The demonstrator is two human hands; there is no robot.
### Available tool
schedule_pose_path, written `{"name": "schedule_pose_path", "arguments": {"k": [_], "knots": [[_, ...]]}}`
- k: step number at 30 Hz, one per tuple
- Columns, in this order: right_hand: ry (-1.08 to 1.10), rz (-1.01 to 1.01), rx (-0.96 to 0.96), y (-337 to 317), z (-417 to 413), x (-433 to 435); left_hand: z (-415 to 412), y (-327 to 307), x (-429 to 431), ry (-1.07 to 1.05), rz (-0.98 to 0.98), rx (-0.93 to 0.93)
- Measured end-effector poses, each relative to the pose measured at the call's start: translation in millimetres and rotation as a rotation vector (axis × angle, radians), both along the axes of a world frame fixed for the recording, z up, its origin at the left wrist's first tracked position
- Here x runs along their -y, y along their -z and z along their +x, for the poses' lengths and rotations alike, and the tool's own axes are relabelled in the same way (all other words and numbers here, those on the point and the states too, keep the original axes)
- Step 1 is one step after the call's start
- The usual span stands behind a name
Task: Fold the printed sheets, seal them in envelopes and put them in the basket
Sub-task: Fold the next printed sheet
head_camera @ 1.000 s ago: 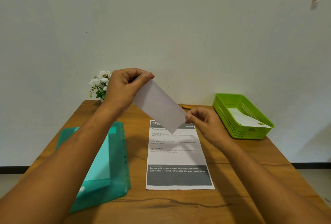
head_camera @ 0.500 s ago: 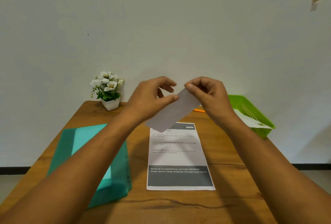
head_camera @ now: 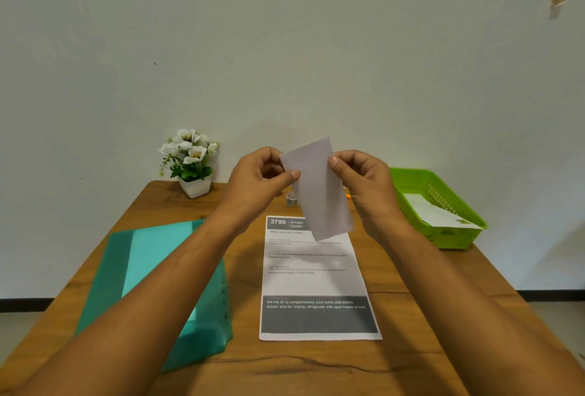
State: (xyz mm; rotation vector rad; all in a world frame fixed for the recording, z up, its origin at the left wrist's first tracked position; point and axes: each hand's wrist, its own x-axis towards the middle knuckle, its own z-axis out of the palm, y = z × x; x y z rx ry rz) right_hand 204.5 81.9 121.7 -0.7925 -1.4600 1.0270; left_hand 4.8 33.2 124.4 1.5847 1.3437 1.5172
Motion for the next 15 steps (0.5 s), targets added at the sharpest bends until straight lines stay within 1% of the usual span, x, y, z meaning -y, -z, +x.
{"name": "schedule_pose_path", "arguments": {"k": [3, 6, 9, 13, 15], "knots": [[-0.011, 0.067, 0.086, -1.8, -4.3, 0.8, -0.1, -5.5, 1.0, -0.011, 0.065, -0.081], [-0.073, 0.136, 0.184, -3.5, -12.4, 3.8, 3.0, -21.5, 3.8, -0.014, 0.108, -0.166], [-0.106, 0.193, 0.225, -4.2, -18.2, 6.8, 3.8, -29.8, 4.2, -0.024, 0.136, -0.248], [-0.115, 0.197, 0.253, -4.5, -17.0, 7.7, -1.3, -27.3, 4.7, -0.055, 0.149, -0.232], [-0.098, 0.194, 0.27, -2.0, -14.0, 6.8, -2.9, -25.8, 5.7, -0.068, 0.15, -0.186]]}}
